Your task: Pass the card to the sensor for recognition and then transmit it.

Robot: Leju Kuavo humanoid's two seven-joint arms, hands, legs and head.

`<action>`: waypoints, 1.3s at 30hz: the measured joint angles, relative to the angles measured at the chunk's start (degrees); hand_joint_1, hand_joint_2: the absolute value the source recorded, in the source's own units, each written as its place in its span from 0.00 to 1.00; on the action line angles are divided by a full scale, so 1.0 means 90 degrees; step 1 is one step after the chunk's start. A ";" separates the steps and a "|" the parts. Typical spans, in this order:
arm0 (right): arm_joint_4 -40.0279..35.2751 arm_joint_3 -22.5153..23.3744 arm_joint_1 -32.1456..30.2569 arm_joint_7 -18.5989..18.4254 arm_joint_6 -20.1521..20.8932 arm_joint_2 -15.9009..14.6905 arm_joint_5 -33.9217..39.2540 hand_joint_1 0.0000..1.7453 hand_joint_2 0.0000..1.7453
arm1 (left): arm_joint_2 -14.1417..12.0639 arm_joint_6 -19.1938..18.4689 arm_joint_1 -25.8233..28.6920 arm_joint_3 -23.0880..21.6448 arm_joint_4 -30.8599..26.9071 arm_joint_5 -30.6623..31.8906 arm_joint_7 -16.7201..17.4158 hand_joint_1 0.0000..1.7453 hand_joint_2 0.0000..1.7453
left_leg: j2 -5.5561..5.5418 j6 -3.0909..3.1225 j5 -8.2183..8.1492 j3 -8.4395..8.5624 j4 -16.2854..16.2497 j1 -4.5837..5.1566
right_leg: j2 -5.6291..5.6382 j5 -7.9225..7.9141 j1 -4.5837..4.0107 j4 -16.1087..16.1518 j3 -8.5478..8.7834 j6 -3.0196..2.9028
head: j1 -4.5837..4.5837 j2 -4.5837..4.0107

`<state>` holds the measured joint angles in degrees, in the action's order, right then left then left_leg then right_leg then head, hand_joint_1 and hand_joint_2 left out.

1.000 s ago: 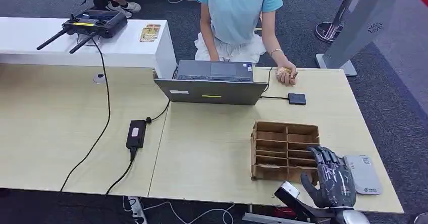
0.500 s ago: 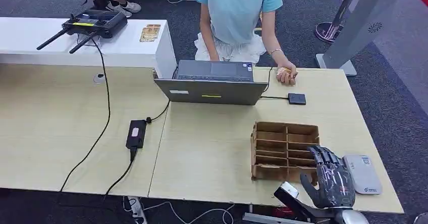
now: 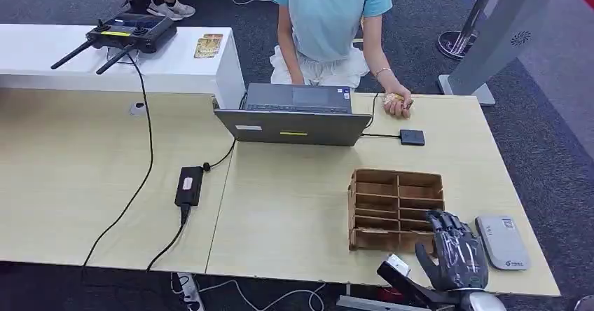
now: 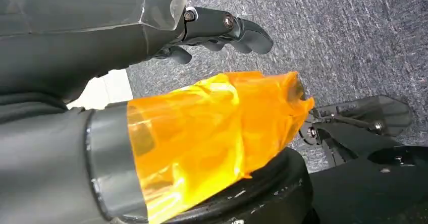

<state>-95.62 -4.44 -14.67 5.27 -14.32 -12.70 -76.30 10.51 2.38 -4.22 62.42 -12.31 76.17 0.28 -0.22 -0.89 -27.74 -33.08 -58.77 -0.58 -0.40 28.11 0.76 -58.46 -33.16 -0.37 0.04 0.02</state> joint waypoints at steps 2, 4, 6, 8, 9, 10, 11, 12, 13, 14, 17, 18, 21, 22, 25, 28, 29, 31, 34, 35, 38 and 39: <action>0.0019 -0.0007 0.0006 -0.0012 -0.0002 0.0000 -0.0051 0.44 1.00 | 0.0000 0.0000 0.0000 0.0000 0.0000 0.0002 0.0000 0.00 0.00 | 0.0000 0.0000 0.0000 0.0000 0.0000 0.0000 | 0.0000 0.0000 0.0000 0.0000 0.0000 0.0000 | 0.0000 0.0000; 0.0036 -0.0015 0.0015 -0.0029 -0.0002 0.0000 -0.0063 0.44 1.00 | 0.0000 0.0000 0.0000 0.0000 0.0000 0.0007 0.0000 0.00 0.00 | 0.0000 0.0000 0.0000 0.0000 0.0000 0.0000 | 0.0000 0.0000 0.0000 0.0000 0.0000 0.0000 | 0.0000 -0.0002; 0.0046 -0.0017 0.0022 -0.0049 0.0000 0.0000 -0.0070 0.43 1.00 | 0.0000 0.0000 0.0000 0.0000 0.0000 0.0007 0.0000 0.00 0.00 | 0.0000 0.0000 0.0000 0.0000 0.0000 0.0000 | 0.0000 0.0000 0.0000 0.0000 0.0000 0.0000 | 0.0000 -0.0002; 0.0046 -0.0019 0.0030 -0.0051 0.0000 0.0000 -0.0070 0.44 1.00 | 0.0000 0.0002 0.0000 0.0000 0.0000 0.0007 0.0000 0.00 0.00 | 0.0000 0.0000 0.0000 0.0000 0.0000 0.0000 | 0.0000 0.0000 0.0000 0.0000 0.0000 0.0000 | 0.0000 0.0000; 0.0049 -0.0022 0.0030 -0.0053 0.0002 0.0000 -0.0073 0.44 1.00 | 0.0000 0.0002 0.0000 0.0000 0.0000 0.0007 0.0000 0.00 0.00 | 0.0000 0.0000 0.0000 0.0000 0.0000 0.0000 | 0.0000 0.0000 0.0000 0.0000 0.0000 0.0000 | 0.0000 0.0000; 0.0051 -0.0022 0.0030 -0.0063 0.0002 0.0000 -0.0075 0.45 1.00 | 0.0000 0.0002 0.0000 0.0000 0.0000 0.0007 0.0000 0.00 0.00 | 0.0000 0.0000 0.0000 0.0000 0.0000 0.0000 | 0.0000 0.0000 0.0000 0.0000 0.0000 0.0000 | 0.0000 -0.0002; 0.0051 -0.0022 0.0030 -0.0066 0.0002 0.0000 -0.0078 0.45 1.00 | 0.0000 0.0002 0.0000 0.0000 0.0000 0.0007 0.0000 0.00 0.00 | 0.0000 0.0000 0.0000 0.0000 0.0000 0.0000 | 0.0000 0.0000 0.0000 0.0000 0.0000 0.0000 | 0.0000 -0.0002; 0.0051 -0.0022 0.0030 -0.0068 0.0002 0.0000 -0.0080 0.53 1.00 | 0.0000 0.0002 0.0000 0.0000 0.0000 0.0010 0.0000 0.00 0.00 | 0.0000 0.0000 0.0000 0.0000 0.0000 0.0000 | 0.0000 0.0000 0.0000 0.0000 0.0000 0.0000 | 0.0000 0.0000; 0.0053 -0.0022 0.0030 -0.0068 0.0002 0.0000 -0.0080 0.53 1.00 | 0.0000 0.0002 0.0000 0.0000 0.0000 0.0010 0.0000 0.00 0.00 | 0.0000 0.0000 0.0000 0.0000 0.0000 0.0000 | 0.0000 0.0000 0.0000 0.0000 0.0000 0.0000 | 0.0000 -0.0002; 0.0051 -0.0022 0.0030 -0.0070 0.0002 0.0000 -0.0080 0.50 1.00 | 0.0000 0.0002 0.0000 0.0000 0.0000 0.0010 0.0000 0.00 0.00 | 0.0000 0.0000 0.0000 0.0000 0.0000 0.0000 | 0.0000 0.0000 0.0000 0.0000 0.0000 0.0000 | 0.0000 0.0000; 0.0053 -0.0024 0.0033 -0.0073 0.0002 0.0000 -0.0085 0.51 1.00 | 0.0000 0.0002 0.0000 0.0000 0.0000 0.0010 0.0000 0.00 0.00 | 0.0000 0.0000 0.0000 0.0000 0.0000 0.0000 | 0.0000 0.0000 0.0000 0.0000 0.0000 0.0000 | 0.0000 0.0000; 0.0053 -0.0024 0.0033 -0.0080 0.0002 0.0000 -0.0090 0.53 1.00 | 0.0000 0.0002 0.0000 0.0000 0.0000 0.0010 0.0000 0.00 0.00 | 0.0000 0.0000 0.0000 0.0000 0.0000 0.0000 | 0.0000 0.0000 0.0000 0.0000 0.0000 0.0000 | 0.0000 -0.0002; 0.0053 -0.0024 0.0033 -0.0090 0.0002 0.0000 -0.0112 0.58 1.00 | 0.0000 0.0002 0.0000 0.0000 0.0000 0.0015 0.0000 0.00 0.00 | 0.0000 0.0000 0.0000 0.0000 0.0000 0.0000 | 0.0000 0.0000 0.0000 0.0000 0.0000 0.0000 | 0.0000 -0.0002; 0.0056 -0.0024 0.0033 -0.0099 0.0002 0.0000 -0.0121 0.59 1.00 | 0.0000 0.0002 0.0000 0.0000 0.0000 0.0019 0.0000 0.00 0.00 | 0.0000 0.0000 0.0000 0.0000 0.0000 0.0000 | 0.0000 0.0000 0.0000 0.0000 0.0000 0.0000 | 0.0000 -0.0002; 0.0056 -0.0024 0.0034 -0.0121 0.0002 0.0000 -0.0165 0.63 1.00 | -0.0002 0.0002 0.0000 0.0000 0.0000 0.0022 0.0000 0.00 0.00 | 0.0000 0.0000 0.0000 0.0000 0.0000 0.0000 | 0.0000 0.0000 0.0000 0.0000 0.0000 0.0000 | 0.0000 0.0000; 0.0063 -0.0024 0.0036 -0.0126 0.0003 0.0000 -0.0172 0.60 1.00 | -0.0002 0.0002 0.0000 0.0000 0.0000 0.0029 0.0000 0.00 0.00 | 0.0000 0.0000 0.0000 0.0000 0.0000 0.0000 | 0.0000 0.0000 0.0000 0.0000 0.0000 0.0000 | 0.0000 0.0000; 0.0068 -0.0024 0.0037 -0.0126 0.0002 0.0000 -0.0172 0.59 1.00 | -0.0002 0.0002 0.0000 0.0000 0.0000 0.0032 0.0000 0.00 0.00 | 0.0000 0.0000 0.0000 0.0000 0.0000 0.0000 | 0.0000 0.0000 0.0000 0.0000 0.0000 0.0000 | 0.0000 0.0000; 0.0078 -0.0024 0.0046 -0.0129 0.0002 0.0000 -0.0172 0.57 1.00 | -0.0002 0.0002 0.0000 0.0000 0.0000 0.0034 0.0000 0.00 0.00 | 0.0000 0.0000 0.0000 0.0000 0.0000 0.0000 | 0.0000 0.0000 0.0000 0.0000 0.0000 0.0000 | 0.0000 -0.0002; 0.0099 -0.0024 0.0065 -0.0134 0.0002 0.0000 -0.0177 0.57 1.00 | -0.0002 0.0002 0.0000 0.0000 0.0000 0.0039 0.0000 0.00 0.00 | 0.0000 0.0000 0.0000 0.0000 0.0000 0.0000 | 0.0000 0.0000 0.0000 0.0000 0.0000 0.0000 | 0.0000 -0.0002; 0.0104 -0.0024 0.0069 -0.0136 0.0002 0.0000 -0.0180 0.57 1.00 | -0.0002 0.0002 0.0000 0.0000 0.0000 0.0039 0.0000 0.00 0.00 | 0.0000 0.0000 0.0000 0.0000 0.0000 0.0000 | 0.0000 0.0000 0.0000 0.0000 0.0000 0.0000 | 0.0000 0.0000; 0.0119 -0.0027 0.0076 -0.0138 0.0000 0.0000 -0.0185 0.64 1.00 | -0.0002 0.0002 0.0000 0.0000 0.0000 0.0041 0.0000 0.00 0.00 | 0.0000 0.0000 0.0000 0.0000 0.0000 0.0000 | 0.0000 0.0000 0.0000 0.0000 0.0000 0.0000 | 0.0000 -0.0002; 0.0126 -0.0027 0.0076 -0.0141 0.0000 0.0000 -0.0187 0.67 1.00 | -0.0002 0.0002 0.0000 0.0000 0.0000 0.0041 0.0000 0.00 0.00 | 0.0000 0.0000 0.0000 0.0000 0.0000 0.0000 | 0.0000 0.0000 0.0000 0.0000 0.0000 0.0000 | 0.0000 0.0000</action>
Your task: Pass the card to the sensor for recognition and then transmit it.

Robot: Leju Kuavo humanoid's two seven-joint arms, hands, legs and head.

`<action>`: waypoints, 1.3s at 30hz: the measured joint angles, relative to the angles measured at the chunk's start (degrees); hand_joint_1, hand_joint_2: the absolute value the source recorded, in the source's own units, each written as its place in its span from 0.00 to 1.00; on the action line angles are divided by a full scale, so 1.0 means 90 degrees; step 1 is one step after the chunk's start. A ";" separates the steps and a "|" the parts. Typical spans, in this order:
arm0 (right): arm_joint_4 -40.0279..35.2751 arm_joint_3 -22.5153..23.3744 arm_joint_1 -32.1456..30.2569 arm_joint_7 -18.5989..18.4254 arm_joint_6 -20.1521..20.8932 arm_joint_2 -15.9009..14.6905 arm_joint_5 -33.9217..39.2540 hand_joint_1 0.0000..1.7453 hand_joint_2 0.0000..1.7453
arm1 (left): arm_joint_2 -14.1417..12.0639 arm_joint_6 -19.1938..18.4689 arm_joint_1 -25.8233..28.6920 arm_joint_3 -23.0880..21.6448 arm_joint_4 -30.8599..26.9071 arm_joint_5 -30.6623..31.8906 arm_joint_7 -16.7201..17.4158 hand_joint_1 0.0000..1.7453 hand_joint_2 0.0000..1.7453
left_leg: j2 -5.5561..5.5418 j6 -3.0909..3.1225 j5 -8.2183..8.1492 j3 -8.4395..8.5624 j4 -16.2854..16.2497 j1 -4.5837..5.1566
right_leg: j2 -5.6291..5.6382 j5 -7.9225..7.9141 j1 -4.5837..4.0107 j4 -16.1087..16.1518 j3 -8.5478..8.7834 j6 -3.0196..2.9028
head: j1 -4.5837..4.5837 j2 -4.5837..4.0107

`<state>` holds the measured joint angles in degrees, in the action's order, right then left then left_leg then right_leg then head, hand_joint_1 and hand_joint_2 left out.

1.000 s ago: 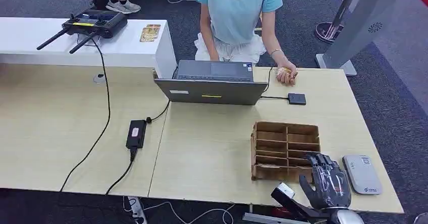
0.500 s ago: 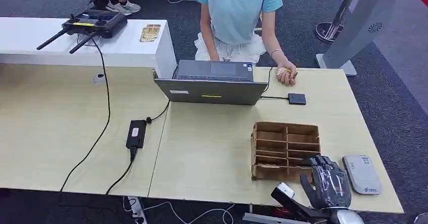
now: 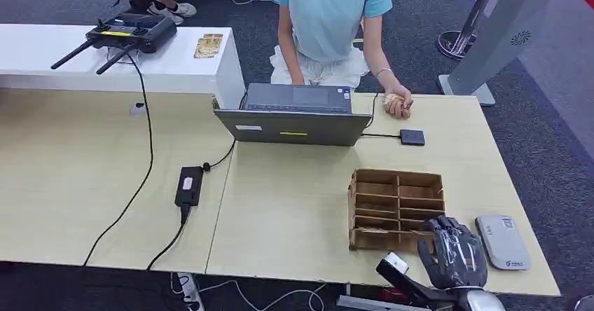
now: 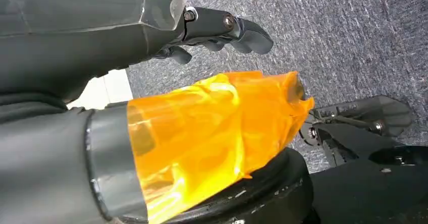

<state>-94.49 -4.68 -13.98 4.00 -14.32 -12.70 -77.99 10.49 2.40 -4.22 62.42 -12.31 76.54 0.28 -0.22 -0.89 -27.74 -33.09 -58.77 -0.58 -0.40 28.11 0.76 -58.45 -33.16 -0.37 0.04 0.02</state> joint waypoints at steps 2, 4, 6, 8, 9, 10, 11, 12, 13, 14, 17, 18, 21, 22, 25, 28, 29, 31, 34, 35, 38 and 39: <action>0.0012 0.0000 0.0003 -0.0002 0.0000 0.0000 -0.0005 0.74 1.00 | 0.0000 0.0000 0.0000 0.0000 0.0000 0.0005 0.0000 0.00 0.00 | 0.0000 0.0000 0.0000 0.0000 0.0000 0.0000 | 0.0000 0.0000 0.0000 0.0000 0.0000 0.0000 | 0.0000 0.0000; 0.0017 0.0000 0.0004 -0.0005 0.0000 0.0000 -0.0005 0.73 1.00 | -0.0002 0.0000 0.0000 0.0000 0.0000 0.0005 0.0000 0.00 0.00 | 0.0000 0.0000 0.0000 0.0000 0.0000 0.0000 | 0.0000 0.0000 0.0000 0.0000 0.0000 0.0000 | 0.0000 0.0000; 0.0017 0.0000 0.0011 -0.0005 0.0000 0.0000 -0.0005 0.75 1.00 | -0.0002 0.0000 0.0000 0.0000 0.0000 0.0005 0.0000 0.00 0.00 | 0.0000 0.0000 0.0000 0.0000 0.0000 0.0000 | 0.0000 0.0000 0.0000 0.0000 0.0000 0.0000 | 0.0000 0.0000; 0.0024 0.0000 0.0032 -0.0005 0.0000 0.0000 -0.0005 0.75 1.00 | -0.0005 0.0000 0.0000 0.0000 0.0000 0.0007 0.0000 0.00 0.00 | 0.0000 0.0000 0.0000 0.0000 0.0000 0.0000 | 0.0000 0.0000 0.0000 0.0000 0.0000 0.0000 | 0.0000 -0.0002; 0.0024 0.0000 0.0041 -0.0005 0.0000 0.0000 -0.0005 0.77 1.00 | -0.0005 0.0000 0.0000 0.0000 0.0000 0.0007 0.0000 0.00 0.00 | 0.0000 0.0000 0.0000 0.0000 0.0000 0.0000 | 0.0000 0.0000 0.0000 0.0000 0.0000 0.0000 | 0.0000 -0.0002; 0.0029 0.0000 0.0050 -0.0005 0.0000 0.0000 -0.0005 0.80 1.00 | -0.0005 0.0000 0.0000 0.0000 0.0000 0.0007 0.0000 0.00 0.00 | 0.0000 0.0000 0.0000 0.0000 0.0000 0.0000 | 0.0000 0.0000 0.0000 0.0000 0.0000 0.0000 | 0.0000 0.0000; 0.0032 0.0000 0.0060 -0.0005 0.0000 0.0000 -0.0005 0.80 1.00 | -0.0005 0.0000 0.0000 0.0000 0.0000 0.0005 0.0000 0.00 0.00 | 0.0000 0.0000 0.0000 0.0000 0.0000 0.0000 | 0.0000 0.0000 0.0000 0.0000 0.0000 0.0000 | 0.0002 0.0000; 0.0034 0.0000 0.0065 -0.0005 0.0000 0.0000 -0.0005 0.80 1.00 | -0.0005 0.0000 0.0000 0.0000 0.0000 0.0005 0.0000 0.00 0.00 | 0.0000 0.0000 0.0000 0.0000 0.0000 0.0000 | 0.0000 0.0000 0.0000 0.0000 0.0000 0.0000 | 0.0000 -0.0002; 0.0034 0.0000 0.0072 -0.0005 0.0000 0.0000 -0.0007 0.84 1.00 | -0.0005 0.0000 0.0000 0.0000 0.0000 0.0005 0.0000 0.00 0.00 | 0.0000 0.0000 0.0000 0.0000 0.0000 0.0000 | 0.0000 0.0000 0.0000 0.0000 0.0000 0.0000 | 0.0000 0.0000; 0.0034 0.0000 0.0079 -0.0005 0.0000 0.0000 -0.0007 0.85 1.00 | -0.0005 0.0000 0.0000 0.0000 0.0000 0.0007 0.0000 0.00 0.00 | 0.0000 0.0000 0.0000 0.0000 0.0000 0.0000 | 0.0000 0.0000 0.0000 0.0000 0.0000 0.0000 | 0.0000 0.0000; 0.0039 0.0000 0.0111 -0.0005 0.0000 0.0000 -0.0007 0.90 1.00 | -0.0007 0.0000 0.0000 0.0000 0.0000 0.0010 0.0000 0.00 0.00 | 0.0000 0.0000 0.0000 0.0000 0.0000 0.0000 | 0.0000 0.0000 0.0000 0.0000 0.0000 0.0000 | 0.0000 -0.0002; 0.0041 0.0000 0.0123 -0.0005 -0.0005 0.0000 -0.0005 0.91 1.00 | -0.0007 0.0000 0.0000 0.0000 0.0000 0.0012 0.0000 0.00 0.00 | 0.0000 0.0000 0.0000 0.0000 0.0000 0.0000 | 0.0000 0.0000 0.0000 0.0000 0.0000 0.0000 | 0.0000 -0.0002; 0.0053 0.0000 0.0183 0.0019 -0.0041 0.0000 0.0015 0.89 1.00 | -0.0007 -0.0002 -0.0001 0.0000 0.0000 0.0024 -0.0002 0.00 0.00 | 0.0000 0.0000 0.0000 0.0000 0.0000 0.0000 | 0.0000 0.0000 0.0000 0.0000 0.0000 0.0000 | 0.0000 0.0000; 0.0056 0.0000 0.0199 0.0061 -0.0061 0.0002 0.0063 0.88 1.00 | -0.0007 -0.0002 -0.0001 0.0000 0.0000 0.0027 -0.0002 0.00 0.00 | 0.0000 0.0000 0.0000 0.0000 0.0000 0.0000 | 0.0000 0.0000 0.0000 0.0000 0.0000 0.0000 | 0.0000 0.0000; 0.0056 0.0000 0.0251 0.0230 -0.0107 0.0017 0.0242 0.91 1.00 | -0.0010 -0.0002 -0.0003 0.0000 0.0000 0.0066 -0.0002 0.00 0.00 | 0.0000 0.0000 0.0000 0.0001 0.0000 0.0000 | 0.0000 0.0000 0.0000 0.0000 0.0000 0.0000 | 0.0000 0.0000; 0.0007 0.0015 0.0272 0.0391 -0.0114 0.0044 0.0433 0.91 1.00 | -0.0010 -0.0002 -0.0003 0.0000 0.0000 0.0083 -0.0002 0.00 0.00 | 0.0000 0.0000 0.0000 0.0001 0.0000 0.0000 | 0.0000 0.0000 0.0000 0.0000 0.0000 0.0000 | 0.0000 0.0000; -0.0017 0.0022 0.0278 0.0457 -0.0114 0.0051 0.0520 0.92 1.00 | -0.0012 -0.0002 -0.0003 0.0000 0.0000 0.0083 -0.0002 0.00 0.00 | 0.0000 0.0000 0.0000 0.0001 0.0000 0.0000 | 0.0000 0.0000 0.0000 0.0000 0.0000 0.0000 | 0.0000 -0.0002; -0.0078 0.0034 0.0286 0.0549 -0.0114 0.0073 0.0646 0.91 1.00 | -0.0015 -0.0002 -0.0003 0.0000 0.0000 0.0085 -0.0002 0.00 0.00 | 0.0000 0.0000 0.0000 0.0001 0.0000 0.0000 | 0.0000 0.0000 0.0000 0.0000 0.0000 0.0000 | 0.0000 -0.0002; -0.0185 0.0056 0.0285 0.0683 -0.0100 0.0092 0.0855 0.91 1.00 | -0.0019 -0.0002 -0.0003 0.0000 0.0000 0.0085 -0.0002 0.00 0.00 | 0.0000 0.0000 0.0000 0.0001 0.0000 0.0000 | 0.0000 0.0000 0.0000 0.0000 0.0000 0.0000 | 0.0000 0.0000; -0.0219 0.0066 0.0285 0.0726 -0.0092 0.0097 0.0945 0.91 1.00 | -0.0022 -0.0002 -0.0003 0.0000 0.0000 0.0085 -0.0002 0.00 0.00 | 0.0000 0.0000 0.0000 0.0001 0.0000 0.0000 | 0.0000 0.0000 0.0000 0.0000 0.0000 0.0000 | 0.0000 -0.0002; -0.0340 0.0107 0.0282 0.0904 -0.0046 0.0107 0.1232 0.88 1.00 | -0.0027 0.0000 -0.0003 0.0000 0.0000 0.0085 -0.0002 0.00 0.00 | 0.0000 0.0000 0.0000 0.0001 0.0000 0.0000 | 0.0000 0.0000 0.0000 0.0000 0.0000 0.0000 | 0.0000 0.0000; -0.0381 0.0129 0.0282 0.0952 -0.0012 0.0114 0.1313 0.88 1.00 | -0.0027 0.0000 -0.0003 0.0000 0.0000 0.0085 -0.0002 0.00 0.00 | 0.0000 0.0000 0.0000 0.0001 0.0000 0.0000 | 0.0000 0.0000 0.0000 0.0000 0.0000 0.0000 | 0.0000 0.0000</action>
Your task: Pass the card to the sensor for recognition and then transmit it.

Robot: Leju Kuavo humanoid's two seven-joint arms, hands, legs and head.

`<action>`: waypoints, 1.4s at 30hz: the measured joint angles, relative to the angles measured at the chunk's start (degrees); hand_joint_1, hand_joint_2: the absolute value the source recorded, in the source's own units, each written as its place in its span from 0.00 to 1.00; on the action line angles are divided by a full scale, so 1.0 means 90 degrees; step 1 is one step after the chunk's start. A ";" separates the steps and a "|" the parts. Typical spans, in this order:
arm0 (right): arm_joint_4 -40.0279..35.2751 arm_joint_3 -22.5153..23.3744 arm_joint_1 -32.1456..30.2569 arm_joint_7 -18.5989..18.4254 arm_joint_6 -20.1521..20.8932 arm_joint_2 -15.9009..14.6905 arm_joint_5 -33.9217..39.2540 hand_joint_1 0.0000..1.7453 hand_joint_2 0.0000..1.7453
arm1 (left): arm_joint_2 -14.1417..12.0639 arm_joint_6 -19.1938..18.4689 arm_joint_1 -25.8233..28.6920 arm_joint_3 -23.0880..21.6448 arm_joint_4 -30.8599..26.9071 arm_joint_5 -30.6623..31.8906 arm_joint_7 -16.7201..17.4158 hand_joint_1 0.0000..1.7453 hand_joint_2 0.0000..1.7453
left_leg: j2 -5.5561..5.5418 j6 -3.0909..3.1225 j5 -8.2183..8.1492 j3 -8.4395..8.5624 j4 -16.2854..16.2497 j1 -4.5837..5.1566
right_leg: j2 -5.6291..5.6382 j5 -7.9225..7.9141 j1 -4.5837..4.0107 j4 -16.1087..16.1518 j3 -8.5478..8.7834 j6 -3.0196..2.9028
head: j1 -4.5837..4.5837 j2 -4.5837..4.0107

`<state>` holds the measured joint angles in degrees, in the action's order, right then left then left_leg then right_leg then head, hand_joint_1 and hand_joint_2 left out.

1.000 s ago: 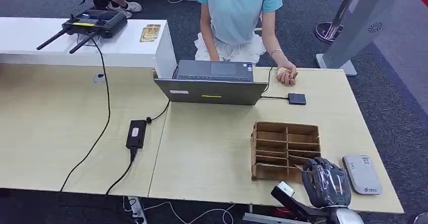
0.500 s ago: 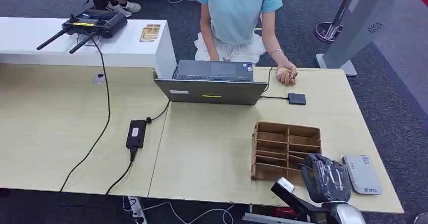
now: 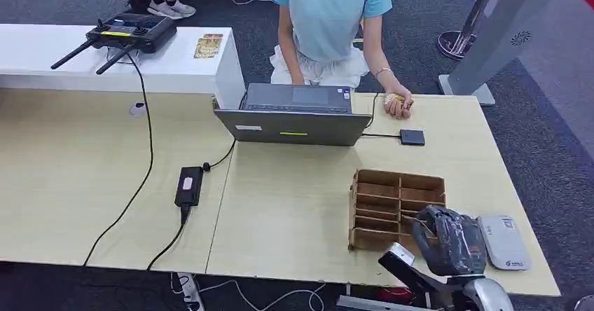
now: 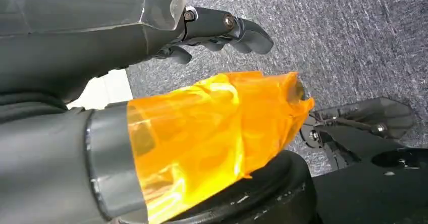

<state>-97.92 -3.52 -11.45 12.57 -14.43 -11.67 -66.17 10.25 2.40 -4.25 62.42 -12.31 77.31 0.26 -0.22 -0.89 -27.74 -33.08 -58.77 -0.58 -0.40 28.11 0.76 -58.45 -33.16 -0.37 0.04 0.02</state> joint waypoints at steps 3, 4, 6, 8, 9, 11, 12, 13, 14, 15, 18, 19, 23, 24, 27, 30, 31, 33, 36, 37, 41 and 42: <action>-0.0119 0.0051 -0.0013 0.0209 0.0110 0.0017 0.0375 0.90 1.00 | 0.0000 0.0000 0.0000 0.0000 0.0000 0.0000 0.0000 0.00 0.00 | 0.0000 0.0000 0.0000 0.0000 0.0000 0.0000 | 0.0000 0.0000 0.0000 0.0000 0.0000 0.0000 | 0.0000 -0.0002; -0.0166 0.0058 -0.0015 0.0302 0.0205 0.0027 0.0560 0.92 1.00 | 0.0000 0.0000 0.0000 0.0000 0.0000 0.0000 0.0000 0.00 0.00 | 0.0000 0.0000 0.0000 0.0000 0.0000 0.0000 | 0.0000 0.0000 0.0000 0.0000 0.0000 0.0000 | 0.0000 0.0000; -0.0253 0.0066 -0.0020 0.0501 0.0379 0.0044 0.0980 0.91 1.00 | 0.0000 0.0000 0.0000 0.0000 0.0000 0.0005 0.0000 0.00 0.00 | 0.0000 0.0000 0.0000 0.0000 0.0000 0.0000 | 0.0000 0.0000 0.0000 0.0000 0.0000 0.0000 | 0.0002 0.0000; -0.0331 0.0068 -0.0020 0.0661 0.0496 0.0061 0.1301 0.93 1.00 | -0.0002 0.0000 0.0000 0.0000 0.0000 0.0010 0.0000 0.00 0.00 | 0.0000 0.0000 0.0000 0.0000 0.0000 0.0000 | 0.0000 0.0000 0.0000 0.0000 0.0000 0.0000 | 0.0002 0.0000; -0.0372 0.0068 -0.0020 0.0714 0.0529 0.0068 0.1416 0.93 1.00 | -0.0002 0.0000 0.0000 0.0000 0.0000 0.0017 0.0000 0.00 0.00 | 0.0000 0.0000 0.0000 0.0000 0.0000 0.0000 | 0.0000 0.0000 0.0000 0.0000 0.0000 0.0000 | 0.0000 0.0000; -0.0447 0.0071 -0.0021 0.0787 0.0602 0.0075 0.1547 0.96 1.00 | -0.0002 0.0000 0.0000 0.0000 0.0000 0.0017 -0.0002 0.00 0.00 | 0.0000 0.0000 0.0000 0.0000 0.0000 0.0000 | 0.0000 0.0000 0.0000 0.0000 0.0000 0.0000 | 0.0000 0.0000; -0.0476 0.0071 -0.0021 0.0814 0.0617 0.0078 0.1606 0.96 1.00 | -0.0002 0.0000 0.0000 0.0000 0.0000 0.0019 -0.0002 0.00 0.00 | 0.0000 0.0000 0.0000 0.0000 0.0000 0.0000 | 0.0000 0.0000 0.0000 0.0000 0.0000 0.0000 | 0.0000 0.0000; -0.0507 0.0075 -0.0020 0.0852 0.0650 0.0080 0.1682 0.98 1.00 | -0.0002 0.0000 0.0000 0.0000 0.0000 0.0019 -0.0002 0.00 0.00 | 0.0000 0.0000 0.0000 0.0000 0.0000 0.0000 | 0.0000 0.0000 0.0000 0.0000 0.0000 0.0000 | 0.0000 0.0000; -0.0525 0.0080 -0.0018 0.0887 0.0693 0.0083 0.1759 0.97 1.00 | -0.0002 0.0000 0.0000 0.0000 0.0000 0.0024 -0.0002 0.00 0.00 | 0.0000 0.0000 0.0000 0.0000 0.0000 0.0000 | 0.0000 0.0000 0.0000 0.0000 0.0000 0.0000 | 0.0000 -0.0002; -0.0554 0.0090 -0.0018 0.0923 0.0746 0.0083 0.1863 0.99 1.00 | -0.0002 0.0000 0.0000 0.0000 0.0000 0.0029 -0.0005 0.00 0.00 | 0.0000 0.0000 0.0000 0.0000 0.0000 0.0000 | 0.0000 0.0000 0.0000 0.0000 0.0000 0.0000 | 0.0000 0.0000; -0.0615 0.0097 -0.0004 0.1040 0.0875 0.0083 0.2158 1.00 1.00 | -0.0002 0.0000 0.0000 0.0000 0.0000 0.0039 -0.0024 0.00 0.00 | 0.0000 0.0000 0.0000 0.0000 0.0000 0.0000 | 0.0000 0.0000 0.0000 0.0000 0.0000 0.0000 | 0.0000 -0.0002; -0.0632 0.0100 0.0008 0.1083 0.0918 0.0083 0.2257 1.00 1.00 | -0.0002 0.0000 0.0000 0.0000 0.0000 0.0044 -0.0032 0.00 0.00 | 0.0000 0.0000 0.0000 -0.0001 0.0000 0.0000 | 0.0000 0.0000 0.0000 0.0000 0.0000 0.0000 | 0.0000 -0.0002; -0.0685 0.0124 0.0156 0.1144 0.1016 0.0083 0.2415 1.00 1.00 | -0.0007 0.0000 0.0000 0.0000 0.0000 0.0092 -0.0039 0.00 0.00 | 0.0001 0.0000 0.0000 0.0000 0.0000 0.0000 | 0.0001 -0.0001 0.0000 0.0000 0.0001 0.0000 | 0.0000 0.0000; -0.0697 0.0134 0.0218 0.1146 0.1033 0.0083 0.2415 1.00 1.00 | -0.0007 -0.0002 -0.0001 0.0000 0.0000 0.0109 -0.0039 0.00 0.00 | 0.0001 0.0000 0.0001 0.0000 0.0000 0.0000 | 0.0001 -0.0001 0.0000 0.0000 0.0001 0.0000 | 0.0000 0.0000; -0.0704 0.0143 0.0425 0.1115 0.1030 0.0083 0.2296 1.00 1.00 | -0.0007 -0.0002 -0.0001 0.0000 0.0000 0.0134 -0.0039 0.00 0.00 | 0.0001 0.0000 0.0001 0.0000 0.0000 0.0000 | 0.0001 -0.0002 0.0000 -0.0001 0.0001 -0.0001 | 0.0000 -0.0002; -0.0714 0.0143 0.0681 0.0993 0.0998 0.0066 0.2099 1.00 1.00 | -0.0007 -0.0010 -0.0001 0.0000 0.0000 0.0168 -0.0041 0.00 0.00 | 0.0002 0.0000 0.0001 0.0001 0.0000 0.0000 | 0.0002 -0.0004 0.0000 -0.0002 0.0001 -0.0003 | 0.0000 0.0000; -0.0714 0.0143 0.0790 0.0952 0.0986 0.0044 0.2060 1.00 1.00 | -0.0010 -0.0022 -0.0001 0.0000 0.0000 0.0190 -0.0049 0.00 0.00 | 0.0002 0.0000 0.0001 0.0001 0.0000 0.0000 | 0.0002 -0.0004 0.0000 -0.0002 0.0001 -0.0003 | -0.0002 0.0000; -0.0714 0.0143 0.1018 0.0870 0.0974 -0.0002 0.1953 1.00 1.00 | -0.0010 -0.0041 -0.0001 0.0000 0.0000 0.0223 -0.0051 0.00 0.00 | 0.0002 0.0000 0.0002 0.0001 0.0000 0.0000 | 0.0002 -0.0004 0.0000 -0.0002 0.0001 -0.0003 | 0.0000 0.0000; -0.0704 0.0134 0.1366 0.0782 0.0984 -0.0063 0.1875 1.00 1.00 | -0.0015 -0.0049 -0.0002 0.0000 0.0000 0.0253 -0.0053 0.00 0.00 | 0.0002 0.0000 0.0002 0.0001 -0.0001 0.0000 | 0.0002 -0.0004 0.0000 -0.0003 0.0001 -0.0003 | 0.0000 -0.0002; -0.0697 0.0126 0.1477 0.0750 0.0986 -0.0083 0.1858 1.00 1.00 | -0.0017 -0.0051 -0.0001 0.0000 0.0000 0.0262 -0.0053 0.00 0.00 | 0.0002 0.0000 0.0002 0.0001 -0.0001 0.0000 | 0.0002 -0.0004 0.0000 -0.0003 0.0001 -0.0003 | 0.0002 0.0000; -0.0629 0.0027 0.1978 0.0595 0.1096 -0.0163 0.1788 1.00 1.00 | -0.0022 -0.0061 -0.0007 0.0000 0.0000 0.0287 -0.0056 0.00 0.00 | 0.0002 -0.0001 0.0002 0.0001 -0.0001 0.0000 | 0.0004 -0.0005 0.0000 -0.0004 0.0001 -0.0004 | 0.0000 0.0000; -0.0598 0.0007 0.2112 0.0561 0.1132 -0.0182 0.1786 1.00 1.00 | -0.0027 -0.0066 -0.0007 0.0000 0.0000 0.0296 -0.0056 0.00 0.00 | 0.0002 -0.0001 0.0003 0.0001 -0.0001 0.0000 | 0.0003 -0.0005 0.0000 -0.0004 0.0001 -0.0004 | 0.0000 0.0000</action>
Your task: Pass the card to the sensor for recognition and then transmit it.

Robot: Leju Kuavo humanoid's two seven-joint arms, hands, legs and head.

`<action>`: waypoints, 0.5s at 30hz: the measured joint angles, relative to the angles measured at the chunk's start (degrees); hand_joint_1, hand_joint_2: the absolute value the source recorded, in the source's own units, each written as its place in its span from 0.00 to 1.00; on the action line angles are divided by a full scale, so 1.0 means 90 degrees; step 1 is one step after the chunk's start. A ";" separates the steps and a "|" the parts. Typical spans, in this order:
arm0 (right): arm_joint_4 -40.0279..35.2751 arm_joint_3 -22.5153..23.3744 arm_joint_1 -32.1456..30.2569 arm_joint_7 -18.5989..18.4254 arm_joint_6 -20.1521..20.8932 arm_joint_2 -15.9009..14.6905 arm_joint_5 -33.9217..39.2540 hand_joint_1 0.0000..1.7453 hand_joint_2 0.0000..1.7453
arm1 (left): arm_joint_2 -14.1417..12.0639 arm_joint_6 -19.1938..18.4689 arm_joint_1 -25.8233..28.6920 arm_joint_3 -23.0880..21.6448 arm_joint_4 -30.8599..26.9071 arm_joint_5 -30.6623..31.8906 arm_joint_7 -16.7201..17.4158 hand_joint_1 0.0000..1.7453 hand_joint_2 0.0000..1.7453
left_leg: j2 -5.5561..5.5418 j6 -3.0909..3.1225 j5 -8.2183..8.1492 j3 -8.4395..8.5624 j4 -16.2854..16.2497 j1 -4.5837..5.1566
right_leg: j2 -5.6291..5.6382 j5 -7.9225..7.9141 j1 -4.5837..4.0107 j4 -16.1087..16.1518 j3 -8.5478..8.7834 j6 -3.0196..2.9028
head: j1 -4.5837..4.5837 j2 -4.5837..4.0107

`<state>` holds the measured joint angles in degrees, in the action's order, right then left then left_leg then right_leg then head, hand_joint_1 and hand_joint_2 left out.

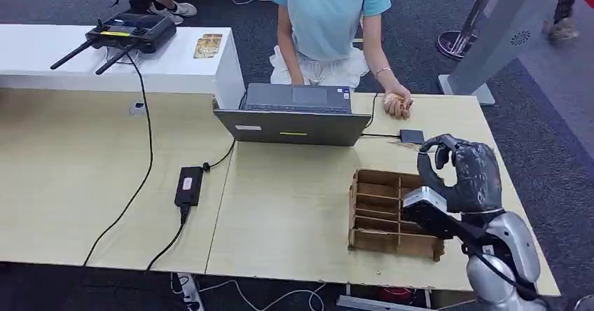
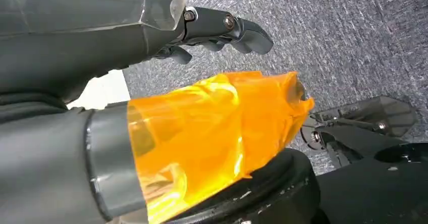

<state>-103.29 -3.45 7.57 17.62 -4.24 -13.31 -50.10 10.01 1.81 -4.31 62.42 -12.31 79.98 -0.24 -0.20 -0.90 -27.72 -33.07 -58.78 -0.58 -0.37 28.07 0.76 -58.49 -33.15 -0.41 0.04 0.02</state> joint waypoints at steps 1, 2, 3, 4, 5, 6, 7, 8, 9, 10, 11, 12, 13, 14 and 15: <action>0.0034 -0.0034 0.0138 -0.0047 0.0027 -0.0019 0.0000 1.00 1.00 | -0.0002 -0.0002 0.0000 0.0000 0.0000 0.0019 0.0000 0.00 0.00 | 0.0000 -0.0002 0.0002 0.0000 0.0000 0.0000 | 0.0000 0.0000 0.0000 -0.0001 0.0000 0.0000 | 0.0000 0.0000; 0.0073 -0.0068 0.0268 -0.0090 0.0041 -0.0036 0.0000 1.00 1.00 | -0.0007 -0.0005 0.0000 0.0000 0.0000 0.0034 0.0000 0.00 0.00 | 0.0000 -0.0003 0.0002 0.0000 0.0000 0.0000 | 0.0001 -0.0001 0.0000 -0.0001 0.0000 -0.0001 | 0.0000 -0.0002; 0.0114 -0.0111 0.0405 -0.0146 0.0068 -0.0058 -0.0024 1.00 1.00 | -0.0010 -0.0010 -0.0002 0.0000 0.0000 0.0046 0.0000 0.00 0.00 | 0.0000 -0.0003 0.0002 0.0000 0.0000 0.0000 | 0.0001 -0.0001 0.0000 -0.0001 0.0000 0.0000 | 0.0000 -0.0002; 0.0165 -0.0146 0.0555 -0.0202 0.0080 -0.0070 -0.0029 1.00 1.00 | -0.0012 -0.0012 -0.0007 0.0000 0.0000 0.0053 0.0000 0.00 0.00 | 0.0000 -0.0003 0.0002 -0.0001 0.0000 0.0000 | 0.0001 -0.0001 0.0000 -0.0001 0.0000 -0.0001 | 0.0002 0.0000; 0.0218 -0.0179 0.0689 -0.0274 0.0102 -0.0080 -0.0046 1.00 1.00 | -0.0015 -0.0019 -0.0007 0.0000 0.0000 0.0068 -0.0002 0.00 0.00 | 0.0000 -0.0003 0.0002 0.0000 0.0000 0.0000 | 0.0000 -0.0001 0.0000 -0.0002 0.0000 -0.0001 | 0.0000 -0.0002; 0.0277 -0.0219 0.0851 -0.0341 0.0146 -0.0100 -0.0095 1.00 1.00 | -0.0017 -0.0029 -0.0008 0.0000 0.0000 0.0083 -0.0002 0.00 0.00 | 0.0000 -0.0003 0.0002 0.0000 0.0000 0.0000 | 0.0001 -0.0001 0.0000 -0.0002 0.0000 -0.0001 | 0.0000 0.0000; 0.0343 -0.0265 0.0997 -0.0394 0.0163 -0.0117 -0.0131 1.00 1.00 | -0.0019 -0.0034 -0.0009 0.0000 0.0000 0.0085 -0.0002 0.00 0.00 | 0.0001 -0.0003 0.0003 0.0000 0.0000 0.0000 | 0.0002 -0.0002 0.0000 -0.0003 0.0000 -0.0001 | 0.0000 -0.0002; 0.0415 -0.0303 0.1141 -0.0454 0.0174 -0.0129 -0.0165 1.00 1.00 | -0.0022 -0.0048 -0.0011 0.0000 0.0000 0.0095 -0.0005 0.00 0.00 | 0.0000 -0.0003 0.0003 0.0000 0.0000 0.0000 | 0.0001 -0.0002 0.0000 -0.0003 0.0000 -0.0001 | 0.0000 -0.0002; 0.0480 -0.0332 0.1273 -0.0510 0.0199 -0.0131 -0.0213 1.00 1.00 | -0.0027 -0.0058 -0.0012 0.0000 0.0000 0.0102 -0.0007 0.00 0.00 | 0.0000 -0.0003 0.0003 0.0000 0.0000 0.0000 | 0.0001 -0.0002 0.0000 -0.0003 0.0000 -0.0001 | 0.0000 0.0000; 0.0554 -0.0369 0.1402 -0.0559 0.0211 -0.0134 -0.0267 1.00 1.00 | -0.0029 -0.0063 -0.0012 0.0000 0.0000 0.0104 -0.0007 0.00 0.00 | -0.0001 -0.0003 0.0003 0.0000 0.0000 0.0000 | 0.0000 -0.0002 0.0000 -0.0003 0.0000 -0.0001 | 0.0000 -0.0002; 0.0646 -0.0425 0.1561 -0.0617 0.0236 -0.0148 -0.0313 1.00 1.00 | -0.0034 -0.0068 -0.0012 0.0000 0.0000 0.0124 -0.0010 0.00 0.00 | 0.0000 -0.0003 0.0003 0.0000 -0.0001 0.0000 | 0.0000 -0.0002 0.0000 -0.0004 0.0000 -0.0001 | 0.0000 -0.0002; 0.0721 -0.0466 0.1688 -0.0689 0.0255 -0.0158 -0.0410 1.00 1.00 | -0.0034 -0.0068 -0.0012 0.0000 0.0000 0.0145 -0.0012 0.00 0.00 | 0.0000 -0.0003 0.0003 0.0000 -0.0001 0.0000 | 0.0001 -0.0002 0.0000 -0.0004 0.0000 -0.0001 | 0.0000 -0.0002; 0.0811 -0.0510 0.1815 -0.0794 0.0255 -0.0163 -0.0536 1.00 1.00 | -0.0034 -0.0070 -0.0013 0.0000 0.0000 0.0160 -0.0015 0.00 0.00 | -0.0001 -0.0003 0.0004 0.0000 -0.0001 0.0000 | 0.0001 -0.0002 0.0000 -0.0004 0.0000 -0.0001 | 0.0000 0.0000; 0.0901 -0.0551 0.1957 -0.0890 0.0270 -0.0168 -0.0651 1.00 1.00 | -0.0034 -0.0070 -0.0013 0.0000 0.0000 0.0165 -0.0019 0.00 0.00 | -0.0001 -0.0003 0.0004 0.0000 -0.0001 0.0000 | 0.0000 -0.0002 0.0000 -0.0005 0.0000 -0.0001 | 0.0000 0.0000; 0.0994 -0.0602 0.2087 -0.0977 0.0274 -0.0175 -0.0770 1.00 1.00 | -0.0036 -0.0070 -0.0013 0.0000 0.0000 0.0177 -0.0022 0.00 0.00 | 0.0000 -0.0003 0.0004 0.0000 -0.0001 0.0000 | 0.0001 -0.0002 0.0000 -0.0005 -0.0001 -0.0001 | 0.0002 0.0000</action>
<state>-94.35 -8.88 26.34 8.83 -1.77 -14.88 -57.03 9.68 1.18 -4.43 62.42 -12.31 81.57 -0.44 -0.21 -0.93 -27.69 -33.07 -58.79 -0.58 -0.37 28.05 0.76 -58.53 -33.16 -0.41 0.07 0.02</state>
